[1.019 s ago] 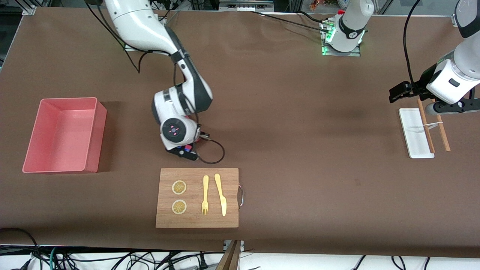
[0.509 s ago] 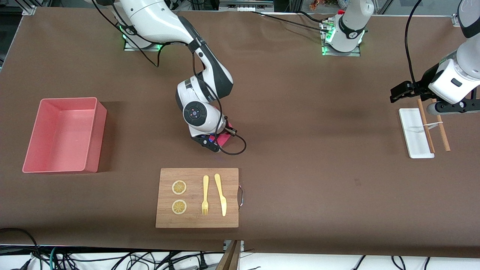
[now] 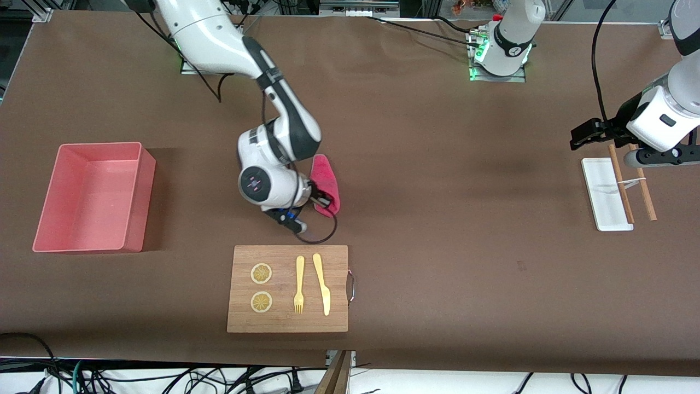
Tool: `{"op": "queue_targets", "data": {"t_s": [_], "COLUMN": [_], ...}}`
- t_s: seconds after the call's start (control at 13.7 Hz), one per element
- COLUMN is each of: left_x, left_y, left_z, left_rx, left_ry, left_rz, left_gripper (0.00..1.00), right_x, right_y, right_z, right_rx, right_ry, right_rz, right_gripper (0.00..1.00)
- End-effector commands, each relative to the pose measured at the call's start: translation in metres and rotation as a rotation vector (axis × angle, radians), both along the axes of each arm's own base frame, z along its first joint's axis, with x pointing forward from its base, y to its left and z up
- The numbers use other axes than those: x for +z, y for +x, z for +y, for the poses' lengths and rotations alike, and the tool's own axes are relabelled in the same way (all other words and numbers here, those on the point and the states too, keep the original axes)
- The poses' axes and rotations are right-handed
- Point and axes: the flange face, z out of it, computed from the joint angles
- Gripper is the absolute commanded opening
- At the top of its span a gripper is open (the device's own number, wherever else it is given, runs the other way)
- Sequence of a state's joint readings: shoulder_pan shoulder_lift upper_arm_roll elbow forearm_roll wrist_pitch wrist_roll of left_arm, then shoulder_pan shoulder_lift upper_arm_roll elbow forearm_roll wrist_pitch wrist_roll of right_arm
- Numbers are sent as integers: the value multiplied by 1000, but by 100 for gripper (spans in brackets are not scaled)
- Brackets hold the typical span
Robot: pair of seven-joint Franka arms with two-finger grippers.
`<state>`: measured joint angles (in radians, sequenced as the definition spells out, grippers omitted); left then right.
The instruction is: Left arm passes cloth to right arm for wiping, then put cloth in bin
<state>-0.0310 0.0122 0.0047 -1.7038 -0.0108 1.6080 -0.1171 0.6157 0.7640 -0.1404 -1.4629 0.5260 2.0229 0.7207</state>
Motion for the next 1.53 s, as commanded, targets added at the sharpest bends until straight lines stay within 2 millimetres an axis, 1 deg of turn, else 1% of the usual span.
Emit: {"op": "queue_targets", "data": {"t_s": [0.0, 0.07, 0.22, 0.51, 0.58, 0.66, 0.73, 0.8, 0.95, 1.09, 1.16, 1.24, 1.31, 1.46], "left_x": [4, 4, -2, -3, -3, -3, -3, -3, -3, -2, -2, -3, -3, -2], "left_y": [4, 4, 7, 7, 7, 7, 7, 7, 7, 7, 7, 7, 7, 7], "left_z": [0, 1, 2, 1, 2, 4, 11, 14, 14, 13, 13, 13, 12, 10], "left_rx": [-19, -18, -14, -12, -9, -5, 5, 11, 7, 6, 4, 4, 3, 3], "left_ry": [-24, -24, -27, -42, -43, -43, -42, -44, -44, -46, -46, -46, -47, -53], "left_rz": [4, 4, 15, 16, 18, 18, 14, 16, 16, 13, 13, 14, 14, 14], "left_gripper": [100, 100, 100, 100, 100, 100, 100, 100, 100, 100, 100, 100, 100, 100], "right_x": [-1, -3, -5, -6, -4, 4, 17, 36, 89, 142, 161, 183, 199, 239], "right_y": [22, 27, 36, 54, 57, 59, 60, 60, 55, 52, 50, 48, 46, 42], "right_z": [-70, -91, -133, -220, -236, -248, -252, -252, -254, -268, -276, -287, -301, -339], "right_rx": [119, 187, 274, 430, 456, 472, 477, 479, 478, 486, 501, 522, 536, 565], "right_ry": [4, -32, -86, -103, -102, -100, -97, -92, -76, -89, -104, -114, -110, -98], "right_rz": [42, 41, 54, 55, 55, 49, 52, 51, 37, 48, 60, 69, 81, 87], "right_gripper": [0, 0, 0, 0, 0, 0, 0, 0, 0, 0, 0, 0, 0, 0]}}
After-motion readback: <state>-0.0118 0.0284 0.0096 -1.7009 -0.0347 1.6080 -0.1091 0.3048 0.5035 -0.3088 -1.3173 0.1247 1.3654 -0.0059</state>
